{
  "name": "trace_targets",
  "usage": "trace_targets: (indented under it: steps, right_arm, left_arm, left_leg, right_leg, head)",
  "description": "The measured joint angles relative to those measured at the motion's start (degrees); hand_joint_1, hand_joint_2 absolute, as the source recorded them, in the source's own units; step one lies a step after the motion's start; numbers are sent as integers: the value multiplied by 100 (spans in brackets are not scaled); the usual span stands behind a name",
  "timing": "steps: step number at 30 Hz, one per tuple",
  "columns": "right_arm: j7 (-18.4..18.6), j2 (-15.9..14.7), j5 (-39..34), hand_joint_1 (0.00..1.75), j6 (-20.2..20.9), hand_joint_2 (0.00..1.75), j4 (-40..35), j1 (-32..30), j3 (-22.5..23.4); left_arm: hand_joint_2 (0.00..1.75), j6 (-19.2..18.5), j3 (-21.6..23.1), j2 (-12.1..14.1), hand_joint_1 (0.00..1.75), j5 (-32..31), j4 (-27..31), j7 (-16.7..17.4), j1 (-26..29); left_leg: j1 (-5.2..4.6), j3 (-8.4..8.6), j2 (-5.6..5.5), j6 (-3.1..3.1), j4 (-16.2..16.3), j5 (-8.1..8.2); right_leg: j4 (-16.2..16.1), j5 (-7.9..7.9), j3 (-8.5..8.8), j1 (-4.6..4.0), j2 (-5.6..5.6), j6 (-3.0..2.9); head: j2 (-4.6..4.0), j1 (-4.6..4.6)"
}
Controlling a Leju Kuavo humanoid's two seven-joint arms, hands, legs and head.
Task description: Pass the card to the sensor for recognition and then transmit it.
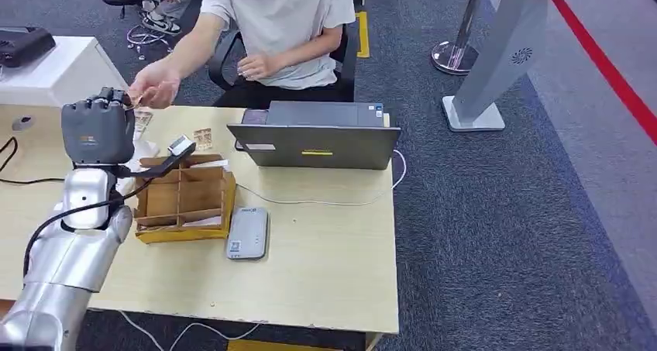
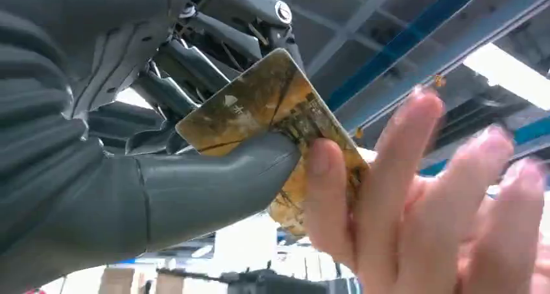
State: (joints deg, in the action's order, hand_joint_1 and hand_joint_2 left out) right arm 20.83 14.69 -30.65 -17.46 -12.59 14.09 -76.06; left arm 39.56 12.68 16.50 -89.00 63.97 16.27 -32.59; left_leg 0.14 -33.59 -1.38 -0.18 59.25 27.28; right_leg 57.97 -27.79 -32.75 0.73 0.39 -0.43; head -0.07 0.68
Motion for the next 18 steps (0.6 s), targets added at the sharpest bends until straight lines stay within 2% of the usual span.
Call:
trace_targets:
  steps: [1,3,8,12,13,14,15,16,17,18]
  right_arm:
    - [-4,0,-158,0,2,175,0,14,-78]
    - [-4,0,-264,0,9,175,0,43,-221]
    - [-48,0,-356,0,7,175,0,78,-409]
    - [-80,0,-421,0,-2,175,2,82,-441]
    - [-116,0,-441,0,-9,175,2,82,-441]
    - [-175,0,-461,0,-11,175,11,81,-441]
    - [-247,0,-476,0,-18,175,24,79,-441]
    - [-308,0,-480,0,-26,175,48,76,-441]
    - [-352,0,-500,0,-41,175,59,73,-441]
    - [-372,0,-522,0,-63,175,63,70,-441]
  left_arm:
    - [175,-2,151,41,0,56,-123,171,-37]
    - [175,0,321,79,0,65,-269,165,-55]
    - [175,2,312,89,0,-16,-448,-279,43]
    - [175,4,94,140,0,43,-372,-592,292]
    - [175,4,-34,142,0,114,-277,-815,411]
    - [175,7,-237,116,0,199,-156,-1180,540]
    - [175,7,-533,59,0,335,-27,-1728,679]
    - [175,7,-957,-53,0,538,102,-2425,799]
    - [175,9,-1537,-215,0,798,215,-3157,909]
    - [175,9,-2044,-331,0,1044,283,-3669,984]
  left_leg:
    - [-1,0,1,0,0,0]
    - [-1,-1,2,0,0,0]
    - [-1,-4,1,0,0,1]
    - [0,-3,3,-2,-1,2]
    - [0,-4,4,-2,-1,2]
    - [0,-5,8,-2,-1,2]
    - [1,-6,11,-2,-1,2]
    - [1,-8,17,-2,-1,2]
    - [2,-12,24,-2,-2,3]
    - [2,-14,38,-2,-3,3]
  right_leg:
    - [0,0,0,0,1,0]
    - [-2,0,0,0,1,0]
    - [-1,0,0,1,1,0]
    - [-1,0,-3,0,3,0]
    - [0,0,-5,0,4,0]
    - [0,0,-7,0,9,0]
    - [0,0,-11,0,14,0]
    - [-1,0,-14,0,21,0]
    - [0,0,-17,0,28,0]
    - [1,2,-22,-1,39,-2]
  head:
    - [0,0]
    - [0,-2]
    - [0,0]
    - [0,0]
    - [0,4]
    - [0,0]
    - [0,2]
    - [0,2]
    - [0,0]
    - [0,-2]
